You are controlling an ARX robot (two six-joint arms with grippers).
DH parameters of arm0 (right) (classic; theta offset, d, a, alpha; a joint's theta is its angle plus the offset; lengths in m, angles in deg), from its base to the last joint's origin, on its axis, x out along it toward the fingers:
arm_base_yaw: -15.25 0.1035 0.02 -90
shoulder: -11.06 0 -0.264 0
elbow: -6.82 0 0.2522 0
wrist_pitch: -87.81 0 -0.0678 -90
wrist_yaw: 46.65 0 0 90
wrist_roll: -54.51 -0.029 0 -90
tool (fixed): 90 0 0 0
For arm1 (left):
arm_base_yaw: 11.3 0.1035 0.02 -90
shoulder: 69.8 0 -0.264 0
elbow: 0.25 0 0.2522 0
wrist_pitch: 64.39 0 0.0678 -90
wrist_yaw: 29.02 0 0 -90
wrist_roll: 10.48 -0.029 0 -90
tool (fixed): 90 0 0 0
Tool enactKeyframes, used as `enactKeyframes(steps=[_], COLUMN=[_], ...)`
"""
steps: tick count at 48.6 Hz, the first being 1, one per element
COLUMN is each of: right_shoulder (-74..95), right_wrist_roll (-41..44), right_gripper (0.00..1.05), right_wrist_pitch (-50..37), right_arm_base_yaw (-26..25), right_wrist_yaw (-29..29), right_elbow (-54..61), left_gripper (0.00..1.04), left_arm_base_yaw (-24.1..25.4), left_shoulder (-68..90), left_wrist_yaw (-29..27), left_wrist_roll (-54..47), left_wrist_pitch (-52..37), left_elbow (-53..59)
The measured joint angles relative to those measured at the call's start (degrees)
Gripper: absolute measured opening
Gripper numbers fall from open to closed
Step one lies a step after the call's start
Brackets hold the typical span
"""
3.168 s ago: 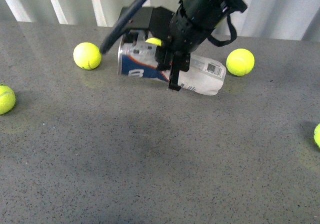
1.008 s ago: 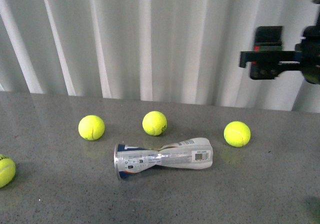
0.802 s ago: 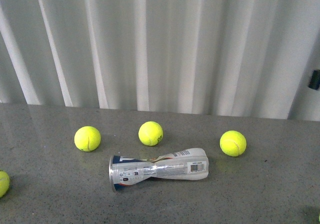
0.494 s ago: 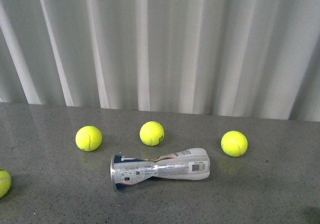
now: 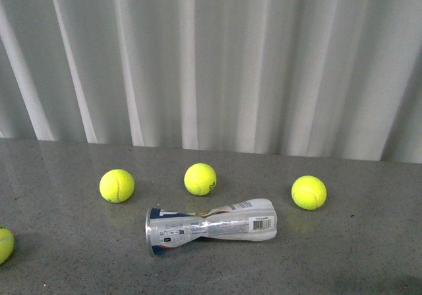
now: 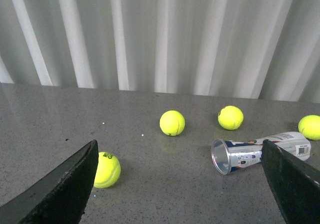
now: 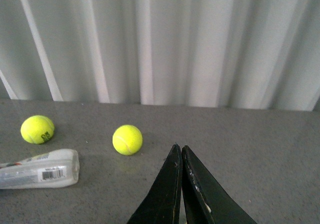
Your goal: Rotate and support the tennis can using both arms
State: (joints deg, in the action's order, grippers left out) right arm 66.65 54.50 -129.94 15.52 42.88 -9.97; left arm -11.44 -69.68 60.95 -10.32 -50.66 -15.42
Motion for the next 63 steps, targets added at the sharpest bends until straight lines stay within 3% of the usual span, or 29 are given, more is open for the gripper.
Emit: enactKeyframes(steps=[30,63], right_shoulder=[-28.2,-44.8], right_wrist_roll=[0.0,0.0], right_gripper=[0.03,0.03], right_wrist_pitch=[24.3,40.5], right_arm_base_yaw=[-0.1,-0.1], right_wrist_yaw=[0.4,0.4], right_elbow=[2.8,2.8], left_gripper=[0.98,0.98], left_arm_base_yaw=[0.0,0.0], left_shoulder=[0.0,0.0], left_wrist_yaw=[0.0,0.0], left_wrist_roll=[0.0,0.0], left_wrist_pitch=[0.0,0.0], left_elbow=[0.0,0.0])
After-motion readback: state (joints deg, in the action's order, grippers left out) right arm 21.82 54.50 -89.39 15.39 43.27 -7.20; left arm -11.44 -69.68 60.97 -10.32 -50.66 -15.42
